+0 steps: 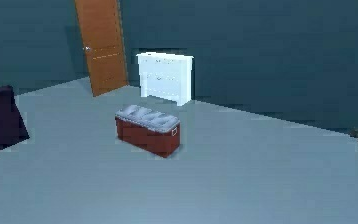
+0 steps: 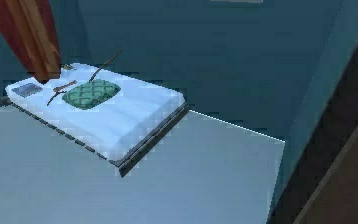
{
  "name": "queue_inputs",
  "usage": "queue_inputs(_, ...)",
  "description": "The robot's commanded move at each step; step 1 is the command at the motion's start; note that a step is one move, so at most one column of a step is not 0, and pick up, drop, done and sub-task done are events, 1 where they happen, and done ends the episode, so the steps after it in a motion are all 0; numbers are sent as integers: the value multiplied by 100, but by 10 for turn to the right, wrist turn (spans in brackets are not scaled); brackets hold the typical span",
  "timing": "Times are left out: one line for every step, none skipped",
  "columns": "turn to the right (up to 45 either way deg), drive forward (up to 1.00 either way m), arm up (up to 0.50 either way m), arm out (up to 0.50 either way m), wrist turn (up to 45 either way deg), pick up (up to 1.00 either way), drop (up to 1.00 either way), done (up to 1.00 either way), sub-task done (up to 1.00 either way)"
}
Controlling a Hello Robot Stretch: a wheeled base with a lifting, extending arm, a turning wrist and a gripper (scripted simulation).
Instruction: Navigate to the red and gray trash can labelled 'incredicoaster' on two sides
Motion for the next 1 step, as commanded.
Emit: queue_inputs(-60, 0, 0, 0, 0, 0, 0, 0, 0)
